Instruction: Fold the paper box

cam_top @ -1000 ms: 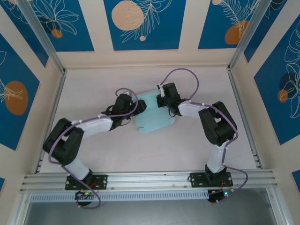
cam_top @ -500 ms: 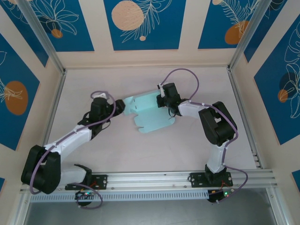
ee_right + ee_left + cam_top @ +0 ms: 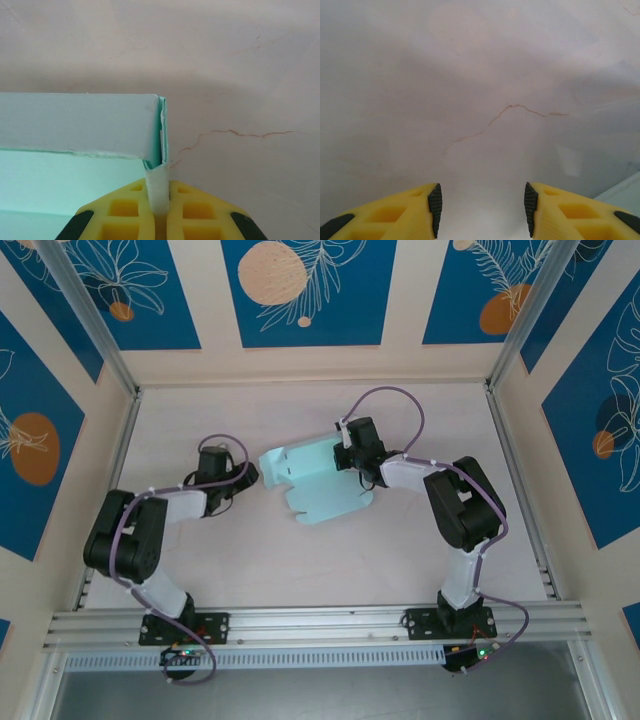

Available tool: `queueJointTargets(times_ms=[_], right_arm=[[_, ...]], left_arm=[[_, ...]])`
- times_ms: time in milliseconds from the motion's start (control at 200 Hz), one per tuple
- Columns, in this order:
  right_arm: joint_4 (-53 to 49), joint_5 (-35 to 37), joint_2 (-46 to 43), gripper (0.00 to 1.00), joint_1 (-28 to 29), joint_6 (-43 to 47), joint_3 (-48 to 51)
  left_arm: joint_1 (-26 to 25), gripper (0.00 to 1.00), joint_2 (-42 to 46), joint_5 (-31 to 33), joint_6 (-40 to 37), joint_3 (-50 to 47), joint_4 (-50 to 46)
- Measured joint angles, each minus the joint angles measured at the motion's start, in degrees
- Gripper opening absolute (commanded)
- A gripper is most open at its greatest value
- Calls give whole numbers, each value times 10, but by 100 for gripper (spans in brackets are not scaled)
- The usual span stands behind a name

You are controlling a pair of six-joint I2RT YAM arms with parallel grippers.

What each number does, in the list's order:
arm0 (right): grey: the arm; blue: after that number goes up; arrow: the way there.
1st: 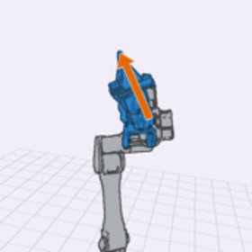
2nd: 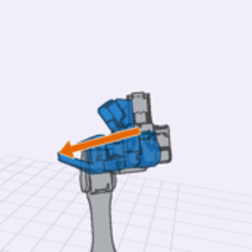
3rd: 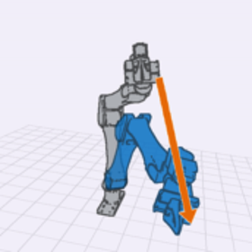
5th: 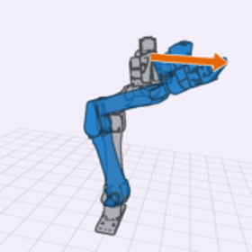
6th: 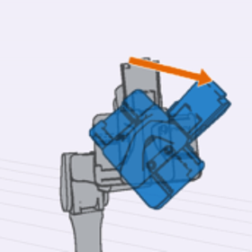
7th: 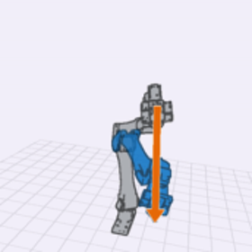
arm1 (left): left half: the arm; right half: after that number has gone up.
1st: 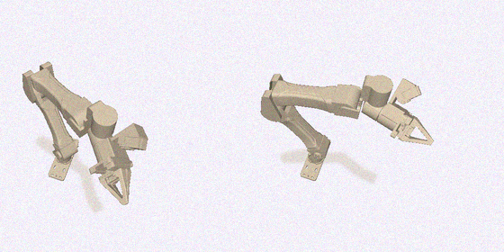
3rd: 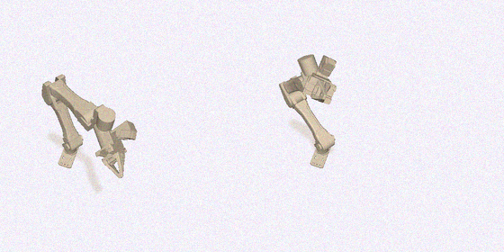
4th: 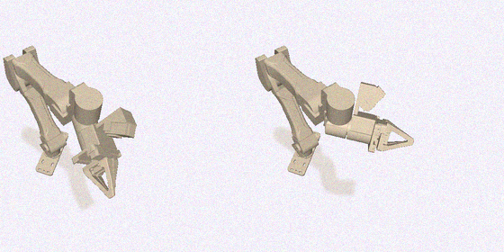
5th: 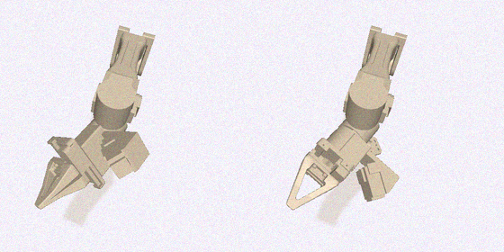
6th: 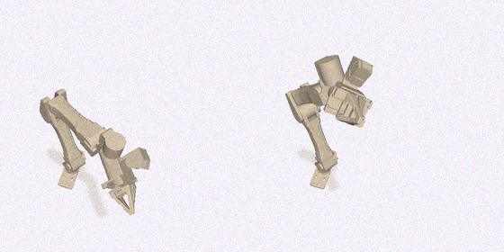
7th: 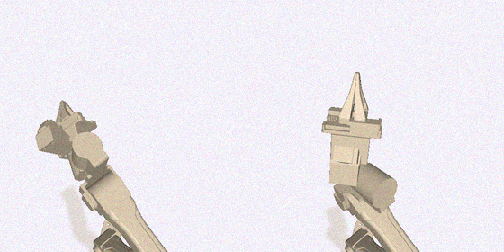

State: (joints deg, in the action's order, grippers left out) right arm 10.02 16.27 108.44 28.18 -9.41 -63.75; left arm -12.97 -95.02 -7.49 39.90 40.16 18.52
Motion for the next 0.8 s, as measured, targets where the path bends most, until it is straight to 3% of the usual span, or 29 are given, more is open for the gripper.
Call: queueJointTargets(times_ms=[320, 795], right_arm=[[-6, 0, 0, 0, 0, -1, -12], [-29, 5, 2, 0, -2, -7, -25]], left_arm=[[-7, 47, -35, -76, 0, 24, 56], [-36, 47, -44, -125, 0, 34, 88]])
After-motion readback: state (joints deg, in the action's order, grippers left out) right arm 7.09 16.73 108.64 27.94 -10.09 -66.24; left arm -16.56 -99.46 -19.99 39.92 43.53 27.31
